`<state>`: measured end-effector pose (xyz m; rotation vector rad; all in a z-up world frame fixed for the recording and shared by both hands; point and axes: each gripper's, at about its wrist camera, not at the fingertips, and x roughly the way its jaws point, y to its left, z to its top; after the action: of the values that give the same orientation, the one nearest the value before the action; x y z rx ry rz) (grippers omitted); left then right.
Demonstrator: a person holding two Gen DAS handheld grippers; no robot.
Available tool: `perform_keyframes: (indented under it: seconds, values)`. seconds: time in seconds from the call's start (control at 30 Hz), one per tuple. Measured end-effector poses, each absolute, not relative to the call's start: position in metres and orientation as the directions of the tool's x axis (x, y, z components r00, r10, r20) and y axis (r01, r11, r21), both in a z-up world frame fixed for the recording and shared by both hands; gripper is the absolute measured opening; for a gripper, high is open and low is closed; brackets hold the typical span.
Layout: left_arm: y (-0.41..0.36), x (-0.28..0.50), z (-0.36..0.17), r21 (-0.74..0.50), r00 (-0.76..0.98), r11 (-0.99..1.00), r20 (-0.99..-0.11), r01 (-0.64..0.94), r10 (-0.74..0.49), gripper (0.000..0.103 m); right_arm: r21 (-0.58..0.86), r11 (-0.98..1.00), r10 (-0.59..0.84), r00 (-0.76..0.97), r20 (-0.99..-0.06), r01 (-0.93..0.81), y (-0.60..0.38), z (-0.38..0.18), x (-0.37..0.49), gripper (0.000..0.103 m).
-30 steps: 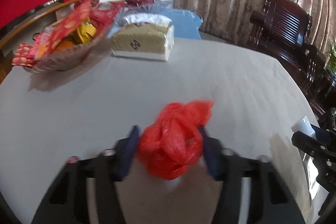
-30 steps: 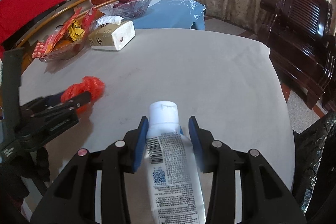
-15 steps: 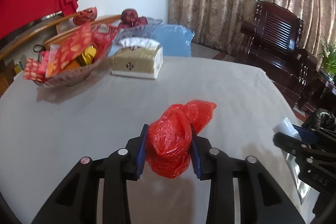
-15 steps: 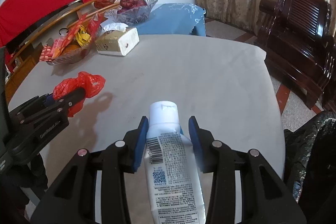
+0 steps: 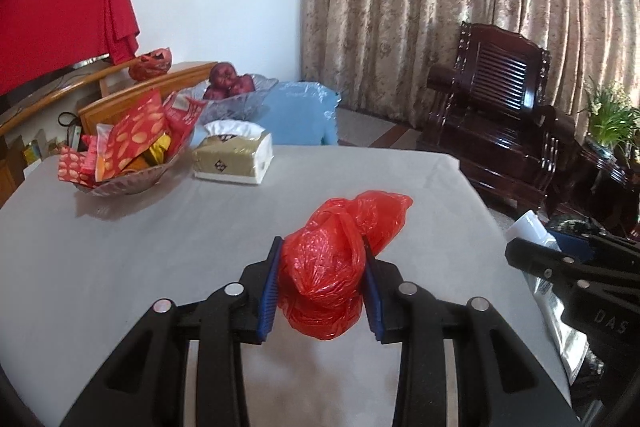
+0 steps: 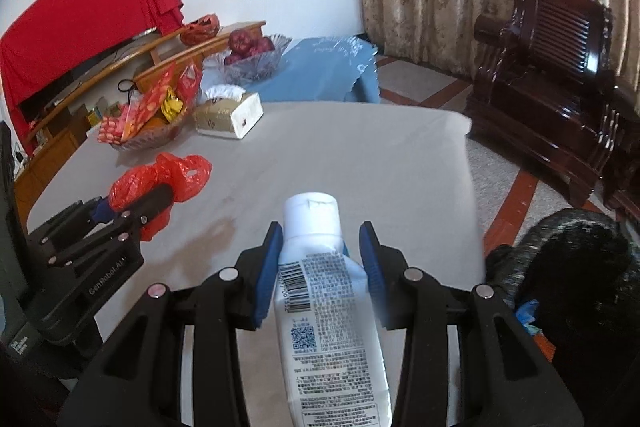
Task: Collect trash
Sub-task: 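Carry the red bag and lotion tube over the bin and open both grippers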
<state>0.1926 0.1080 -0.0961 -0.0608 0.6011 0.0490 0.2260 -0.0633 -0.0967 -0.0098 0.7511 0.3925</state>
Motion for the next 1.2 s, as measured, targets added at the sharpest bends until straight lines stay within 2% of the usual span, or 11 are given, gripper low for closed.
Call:
perform_keyframes:
  seconds: [0.47,1.2]
  values:
    - [0.035,0.163,-0.059,-0.063,0.869,0.995,-0.486,0.073,-0.094,0.036,0.115,0.958,0.279,0.762,-0.584,-0.262,-0.142,-0.053,0.180,0.038]
    - [-0.110,0.166,-0.051,-0.046,0.832,0.941,-0.456,0.334,-0.317,0.036,0.105,0.994,0.072,0.841,-0.536,-0.018,-0.292,-0.049,0.150,0.038]
